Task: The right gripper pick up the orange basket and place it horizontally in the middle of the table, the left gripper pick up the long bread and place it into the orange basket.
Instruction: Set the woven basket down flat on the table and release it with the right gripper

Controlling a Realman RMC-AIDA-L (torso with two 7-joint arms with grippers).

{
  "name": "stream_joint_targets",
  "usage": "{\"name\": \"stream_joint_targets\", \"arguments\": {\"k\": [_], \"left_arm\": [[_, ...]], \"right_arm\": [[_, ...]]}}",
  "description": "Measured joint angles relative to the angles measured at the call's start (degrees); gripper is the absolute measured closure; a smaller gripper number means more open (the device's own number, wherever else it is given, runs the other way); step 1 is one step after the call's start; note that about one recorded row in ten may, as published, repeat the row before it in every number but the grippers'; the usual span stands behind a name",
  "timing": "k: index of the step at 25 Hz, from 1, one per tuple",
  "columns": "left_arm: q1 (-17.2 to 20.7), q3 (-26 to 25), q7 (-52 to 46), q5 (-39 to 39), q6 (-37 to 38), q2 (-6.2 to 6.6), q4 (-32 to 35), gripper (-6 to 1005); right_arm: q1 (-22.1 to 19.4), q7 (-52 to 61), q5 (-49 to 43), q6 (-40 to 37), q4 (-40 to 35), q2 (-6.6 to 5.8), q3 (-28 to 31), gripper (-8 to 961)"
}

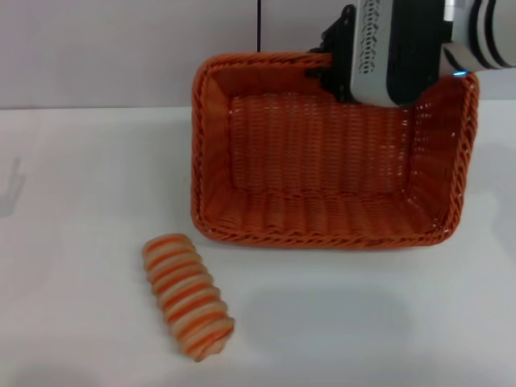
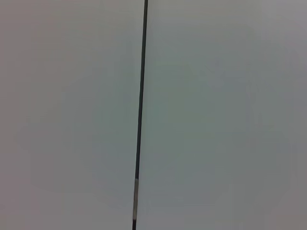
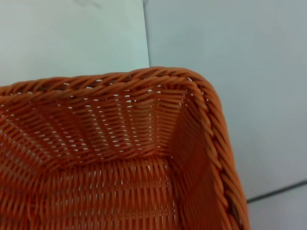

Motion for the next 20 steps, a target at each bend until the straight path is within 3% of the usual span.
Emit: {"name": "stream_joint_targets", "arguments": {"k": [10,20], "left_arm": [[-0.2,-0.8,0.1,0.0,-0.5,0.03,0.0,235],[-0.2,-0.8,0.2,0.0,-0.7,0.17,0.0,235]], "right_arm": [[0.4,-6.1,9.6,-5.1,-5.7,0.02,-2.1,801],[0.4,-9.6,14.5,-2.4,-8.3,-0.04,-2.7,801]]}}
